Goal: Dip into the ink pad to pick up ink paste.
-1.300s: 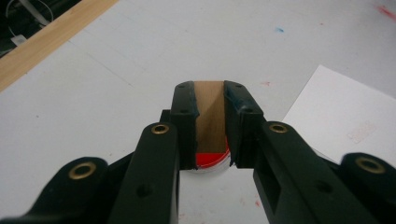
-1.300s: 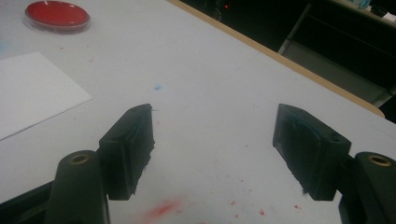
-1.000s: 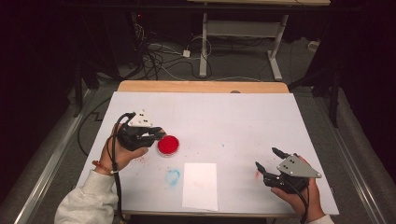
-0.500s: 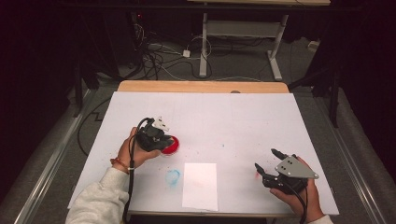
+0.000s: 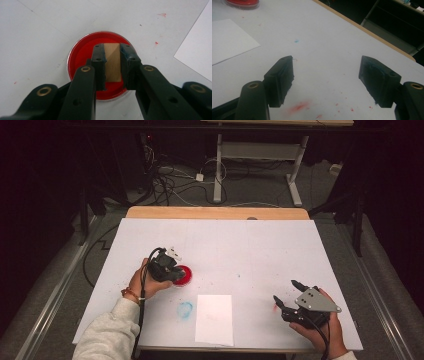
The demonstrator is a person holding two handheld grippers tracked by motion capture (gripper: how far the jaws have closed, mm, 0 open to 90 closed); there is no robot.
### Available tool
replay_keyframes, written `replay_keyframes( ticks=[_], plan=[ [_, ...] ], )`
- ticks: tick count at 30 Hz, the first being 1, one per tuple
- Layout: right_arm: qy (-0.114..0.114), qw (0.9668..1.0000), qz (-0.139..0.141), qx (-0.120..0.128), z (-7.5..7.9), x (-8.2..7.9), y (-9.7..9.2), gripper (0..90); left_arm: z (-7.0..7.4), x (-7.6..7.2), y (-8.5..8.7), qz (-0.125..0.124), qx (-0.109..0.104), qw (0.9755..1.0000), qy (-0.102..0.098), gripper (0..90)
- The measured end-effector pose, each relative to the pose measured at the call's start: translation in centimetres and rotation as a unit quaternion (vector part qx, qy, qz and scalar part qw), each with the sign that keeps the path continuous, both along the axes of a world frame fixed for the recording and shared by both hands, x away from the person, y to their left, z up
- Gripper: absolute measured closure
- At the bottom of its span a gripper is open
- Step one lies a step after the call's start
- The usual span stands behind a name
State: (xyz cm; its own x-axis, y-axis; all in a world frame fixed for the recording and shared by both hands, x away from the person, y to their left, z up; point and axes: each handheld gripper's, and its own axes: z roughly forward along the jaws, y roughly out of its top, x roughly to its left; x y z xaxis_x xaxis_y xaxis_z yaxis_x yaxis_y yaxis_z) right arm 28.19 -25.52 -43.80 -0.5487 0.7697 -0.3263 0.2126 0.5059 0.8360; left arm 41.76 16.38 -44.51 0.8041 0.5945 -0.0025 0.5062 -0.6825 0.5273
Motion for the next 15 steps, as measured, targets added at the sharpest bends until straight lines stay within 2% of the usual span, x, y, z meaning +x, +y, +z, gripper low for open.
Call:
replay_keyframes(
  ticks=[5, 9, 15],
  plan=[
    [-0.003, 1.0, 0.001, -0.001, 0.07, -0.09, -0.01, 28.4, -0.16, -0.05, -0.03, 0.007, -0.003, 1.0, 0.0, 74.1],
    [-0.002, 1.0, 0.004, -0.002, 0.04, -0.11, 0.1, 28.3, -0.22, -0.26, -0.28, 0.014, 0.002, 0.9999, -0.006, 74.1],
    [-0.005, 1.0, 0.001, 0.002, 0.12, -0.06, 0.17, 27.8, -0.43, -0.27, -0.05, 0.017, -0.01, 0.9998, -0.005, 74.1]
  ],
)
